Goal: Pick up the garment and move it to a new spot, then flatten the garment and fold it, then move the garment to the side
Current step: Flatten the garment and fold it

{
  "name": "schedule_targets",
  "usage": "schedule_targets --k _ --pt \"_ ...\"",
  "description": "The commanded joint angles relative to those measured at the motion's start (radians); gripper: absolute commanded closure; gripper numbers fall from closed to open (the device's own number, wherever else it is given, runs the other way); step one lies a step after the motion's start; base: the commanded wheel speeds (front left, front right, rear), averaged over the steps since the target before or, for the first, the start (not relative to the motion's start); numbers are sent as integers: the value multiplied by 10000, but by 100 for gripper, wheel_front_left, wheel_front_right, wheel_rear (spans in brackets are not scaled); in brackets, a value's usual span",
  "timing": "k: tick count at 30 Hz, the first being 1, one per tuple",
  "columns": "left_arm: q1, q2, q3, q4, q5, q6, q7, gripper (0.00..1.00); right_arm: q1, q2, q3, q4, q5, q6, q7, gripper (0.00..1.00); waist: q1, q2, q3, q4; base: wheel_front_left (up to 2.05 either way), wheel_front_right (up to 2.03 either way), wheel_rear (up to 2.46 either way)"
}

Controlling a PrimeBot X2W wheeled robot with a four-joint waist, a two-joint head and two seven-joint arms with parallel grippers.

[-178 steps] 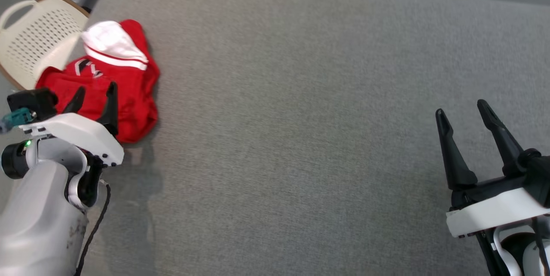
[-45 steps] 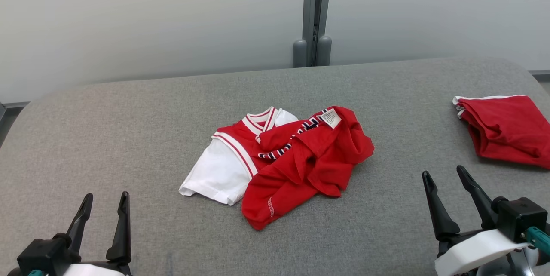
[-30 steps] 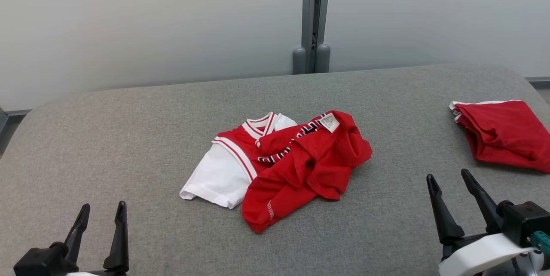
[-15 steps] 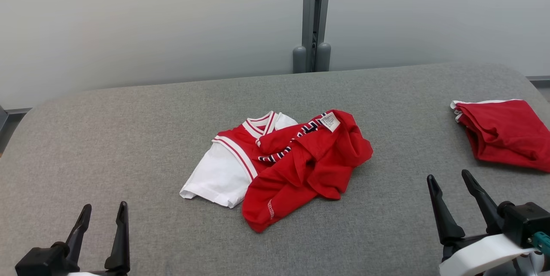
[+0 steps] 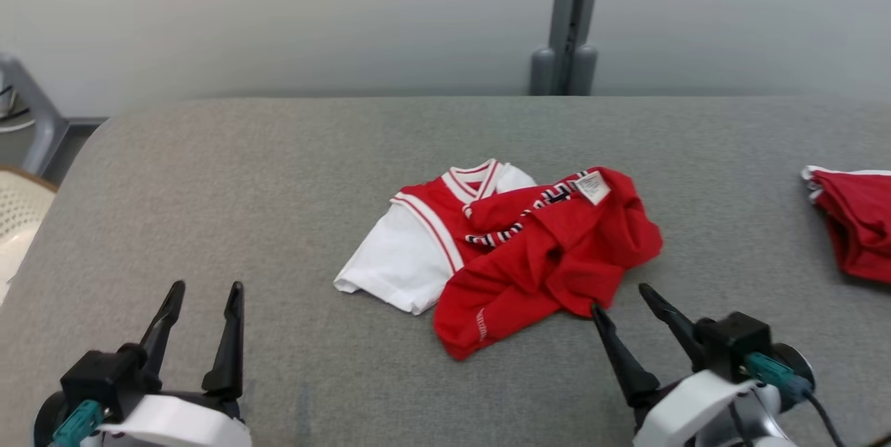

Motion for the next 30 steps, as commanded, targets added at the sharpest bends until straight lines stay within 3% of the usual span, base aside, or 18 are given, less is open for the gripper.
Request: schedule_targets --k 1,7,19,20,21,22,30 --pt "-400 -62 -116 109 62 -133 42 0 -378 -134 283 308 114 1 82 0 0 0 392 562 0 0 0" --pt "-1139 -284 -460 394 225 -420 19 0 -1223 -435 1802 1395 289 -1 305 0 0 0 906 1371 0 0 0" --pt "-1900 -727 -675 1283 171 -884 -435 0 -2944 -521 3433 4069 126 -1 1 0 0 0 1492 1950 0 0 0" --pt "-1917 -747 -680 1329 175 -898 -464 0 -3047 -519 3490 4279 100 -1 6 9 0 0 1508 1950 0 0 0" --pt "-1943 -768 -685 1369 182 -893 -480 0 -3128 -461 3509 4435 197 -1 -112 60 0 0 1521 1947 0 0 0" --pt "-1963 -773 -680 1398 186 -907 -506 0 -3170 -433 3479 4585 235 -1 -169 100 0 0 1530 1930 0 0 0" --pt "-1915 -700 -531 1503 213 -834 -617 0 -2813 -182 2493 3991 678 -1 -1532 100 0 0 1458 1380 0 0 0"
